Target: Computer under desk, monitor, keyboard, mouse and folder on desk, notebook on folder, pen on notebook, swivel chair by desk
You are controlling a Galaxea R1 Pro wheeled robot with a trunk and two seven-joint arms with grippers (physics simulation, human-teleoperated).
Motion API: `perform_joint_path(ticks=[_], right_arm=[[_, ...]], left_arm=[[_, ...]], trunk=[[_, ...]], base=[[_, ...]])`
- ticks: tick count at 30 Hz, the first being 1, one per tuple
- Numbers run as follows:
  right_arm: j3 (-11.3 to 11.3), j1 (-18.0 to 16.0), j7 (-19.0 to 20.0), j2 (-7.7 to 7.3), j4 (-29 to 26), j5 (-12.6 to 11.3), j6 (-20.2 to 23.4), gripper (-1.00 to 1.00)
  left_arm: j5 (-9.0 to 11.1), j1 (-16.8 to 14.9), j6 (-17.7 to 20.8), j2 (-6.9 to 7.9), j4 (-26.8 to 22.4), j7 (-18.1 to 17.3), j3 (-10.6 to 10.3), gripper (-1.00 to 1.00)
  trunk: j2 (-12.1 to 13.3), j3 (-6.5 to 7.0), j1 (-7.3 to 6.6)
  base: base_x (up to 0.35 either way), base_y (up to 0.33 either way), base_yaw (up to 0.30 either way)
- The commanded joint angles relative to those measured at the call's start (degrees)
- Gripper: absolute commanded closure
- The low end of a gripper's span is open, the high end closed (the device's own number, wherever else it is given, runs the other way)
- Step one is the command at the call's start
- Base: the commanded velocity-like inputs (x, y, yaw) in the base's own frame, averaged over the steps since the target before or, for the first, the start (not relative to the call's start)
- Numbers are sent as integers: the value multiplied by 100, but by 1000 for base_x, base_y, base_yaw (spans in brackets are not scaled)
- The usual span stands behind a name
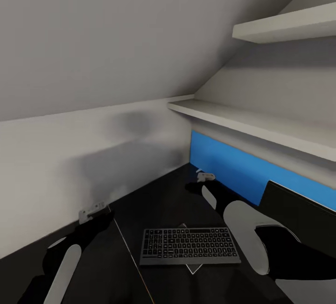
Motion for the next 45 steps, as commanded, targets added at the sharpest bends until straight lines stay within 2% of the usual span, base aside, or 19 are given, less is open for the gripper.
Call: perform_joint_path(ticks=[1,8,15,19,28,45], right_arm=[[-2,-4,-16,1,-13,-48,28,-100],[-2,-4,-26,3,-32,-48,31,-100],[-2,-4,-57,3,-43,-48,37,-100],[-2,-4,-61,3,-41,-48,37,-100],[-2,-4,-62,3,-38,-48,37,-100],[-2,-4,-62,3,-15,-48,37,-100]], left_arm=[[61,-6,18,2,-8,48,3,-100],[61,-5,18,1,-8,49,41,-100],[69,-5,18,-20,-20,42,328,-100],[113,-5,18,-31,-24,41,392,-100],[124,-5,18,-33,-25,41,408,-100],[125,-5,18,-34,-25,41,400,-100]], trunk=[[-14,-14,4],[-14,-31,4],[-14,-86,4],[-54,-138,26],[-415,-379,224],[-415,-528,224]], base=[[0,0,0],[0,0,0],[0,0,0],[0,0,0],[0,0,0],[0,0,0]])
